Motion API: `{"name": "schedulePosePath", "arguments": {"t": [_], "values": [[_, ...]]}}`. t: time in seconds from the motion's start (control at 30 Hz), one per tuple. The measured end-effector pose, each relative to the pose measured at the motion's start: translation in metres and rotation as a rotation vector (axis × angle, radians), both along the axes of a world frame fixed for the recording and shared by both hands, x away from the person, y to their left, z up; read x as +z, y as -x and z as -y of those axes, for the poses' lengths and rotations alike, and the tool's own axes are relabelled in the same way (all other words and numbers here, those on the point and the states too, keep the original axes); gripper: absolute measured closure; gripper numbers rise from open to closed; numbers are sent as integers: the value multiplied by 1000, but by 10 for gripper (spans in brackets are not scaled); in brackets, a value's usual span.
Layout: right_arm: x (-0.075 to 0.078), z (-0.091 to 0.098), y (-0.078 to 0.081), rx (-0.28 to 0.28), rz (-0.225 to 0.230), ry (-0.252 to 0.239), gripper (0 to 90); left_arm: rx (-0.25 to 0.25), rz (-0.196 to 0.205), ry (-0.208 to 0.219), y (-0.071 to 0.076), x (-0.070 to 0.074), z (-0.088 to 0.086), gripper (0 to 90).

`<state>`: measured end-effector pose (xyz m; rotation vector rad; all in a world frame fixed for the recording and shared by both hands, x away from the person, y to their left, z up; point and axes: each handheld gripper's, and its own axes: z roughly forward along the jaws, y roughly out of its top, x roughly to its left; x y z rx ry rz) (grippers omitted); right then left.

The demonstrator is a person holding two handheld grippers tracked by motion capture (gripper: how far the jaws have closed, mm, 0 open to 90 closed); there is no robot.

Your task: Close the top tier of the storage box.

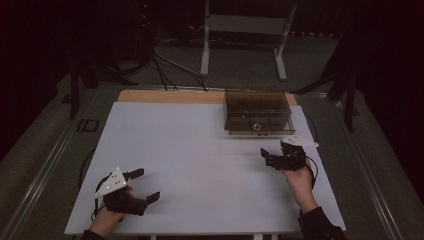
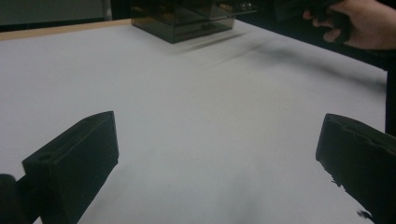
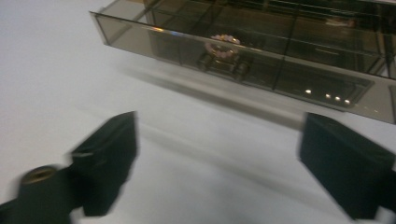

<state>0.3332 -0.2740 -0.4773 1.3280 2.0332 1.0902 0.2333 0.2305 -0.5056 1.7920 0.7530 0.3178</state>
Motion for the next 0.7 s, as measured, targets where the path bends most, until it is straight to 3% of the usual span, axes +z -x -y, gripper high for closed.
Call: {"name": "schedulePosePath", "arguments": {"t": [0.27,0.7], "values": [[-5,-1,0,5,-30,18,193,-3,-6,-5,0,-1,0,0],[-5,-4,-2,-1,-49,40,560,-1,-5,-1,0,0,0,0]]}}
